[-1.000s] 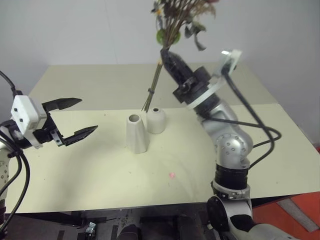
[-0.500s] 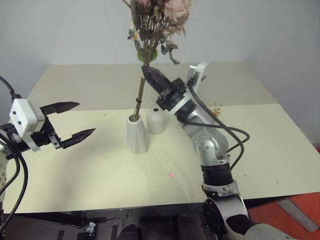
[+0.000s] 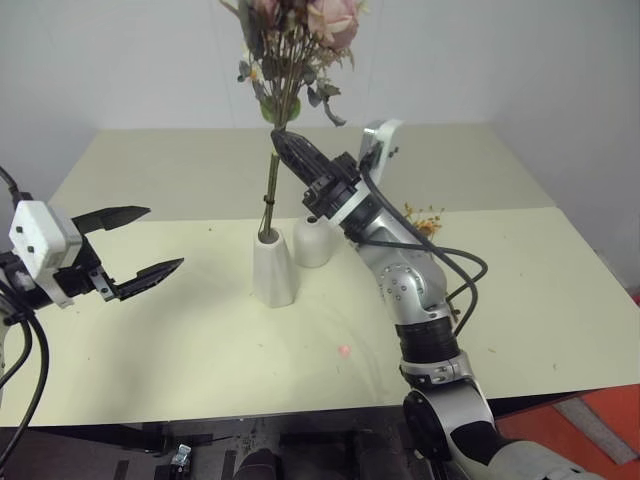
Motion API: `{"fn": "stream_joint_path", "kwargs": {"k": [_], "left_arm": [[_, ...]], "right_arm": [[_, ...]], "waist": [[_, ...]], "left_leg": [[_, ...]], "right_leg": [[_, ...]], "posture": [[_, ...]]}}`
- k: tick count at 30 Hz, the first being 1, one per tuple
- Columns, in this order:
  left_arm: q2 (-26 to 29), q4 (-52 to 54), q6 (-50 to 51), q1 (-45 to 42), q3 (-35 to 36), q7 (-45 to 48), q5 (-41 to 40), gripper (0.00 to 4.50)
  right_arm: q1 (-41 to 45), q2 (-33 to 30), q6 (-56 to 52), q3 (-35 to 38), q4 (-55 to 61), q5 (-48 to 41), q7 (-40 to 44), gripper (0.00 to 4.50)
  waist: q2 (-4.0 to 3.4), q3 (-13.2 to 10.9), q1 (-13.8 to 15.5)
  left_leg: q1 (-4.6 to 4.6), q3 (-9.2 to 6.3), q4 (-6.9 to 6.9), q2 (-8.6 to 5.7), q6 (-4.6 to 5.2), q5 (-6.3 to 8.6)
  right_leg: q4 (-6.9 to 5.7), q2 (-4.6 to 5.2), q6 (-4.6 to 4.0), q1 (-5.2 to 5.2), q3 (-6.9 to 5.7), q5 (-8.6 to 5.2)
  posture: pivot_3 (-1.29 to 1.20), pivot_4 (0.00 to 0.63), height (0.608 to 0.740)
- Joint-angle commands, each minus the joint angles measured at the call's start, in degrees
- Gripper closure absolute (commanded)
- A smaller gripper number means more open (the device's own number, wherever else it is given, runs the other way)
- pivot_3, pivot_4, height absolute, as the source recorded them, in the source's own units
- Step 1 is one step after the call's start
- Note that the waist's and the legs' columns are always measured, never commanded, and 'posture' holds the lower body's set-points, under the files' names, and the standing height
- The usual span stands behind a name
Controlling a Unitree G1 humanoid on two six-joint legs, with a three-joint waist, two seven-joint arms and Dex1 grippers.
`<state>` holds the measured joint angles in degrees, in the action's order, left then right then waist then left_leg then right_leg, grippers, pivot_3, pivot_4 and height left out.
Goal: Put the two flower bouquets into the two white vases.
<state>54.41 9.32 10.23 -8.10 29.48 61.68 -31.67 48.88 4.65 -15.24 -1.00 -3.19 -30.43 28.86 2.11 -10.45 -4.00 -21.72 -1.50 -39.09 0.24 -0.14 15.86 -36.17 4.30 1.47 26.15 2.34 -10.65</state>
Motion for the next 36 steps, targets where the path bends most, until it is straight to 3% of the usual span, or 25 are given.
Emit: {"fn": "stream_joint_path", "kwargs": {"k": [1,19,36], "left_arm": [[0.02,1.63,-0.33,-0.14,1.36,-0.59,-0.66,0.00],[-1.46,4.11,-0.57,2.37,2.63,-2.51,-0.58,0.00],[-0.20,4.08,-0.41,0.91,1.35,-1.98,-0.16,0.00]], "right_arm": [[-0.43,0.03,1.47,-0.49,1.99,0.47,0.92,4.31],[-1.88,-0.61,5.05,-1.38,-2.50,5.00,3.30,4.31],[-1.85,-3.02,2.05,1.49,-0.53,2.23,2.99,4.31]], "waist": [[0.00,0.00,0.00],[0.00,0.01,-0.02],[0.00,0.01,0.02]], "left_leg": [[0.00,0.00,0.00,0.00,0.00,0.00],[0.08,0.02,0.00,0.01,-0.01,-0.01],[0.13,0.03,0.02,0.02,-0.02,-0.01]], "right_leg": [[0.00,0.00,0.00,0.00,0.00,0.00],[-0.01,0.00,0.00,-0.01,0.01,0.00],[0.00,0.00,-0.01,-0.04,0.01,0.00]], "posture": [[0.00,0.150,0.740],[0.00,0.150,0.740],[0.00,0.150,0.740]]}}
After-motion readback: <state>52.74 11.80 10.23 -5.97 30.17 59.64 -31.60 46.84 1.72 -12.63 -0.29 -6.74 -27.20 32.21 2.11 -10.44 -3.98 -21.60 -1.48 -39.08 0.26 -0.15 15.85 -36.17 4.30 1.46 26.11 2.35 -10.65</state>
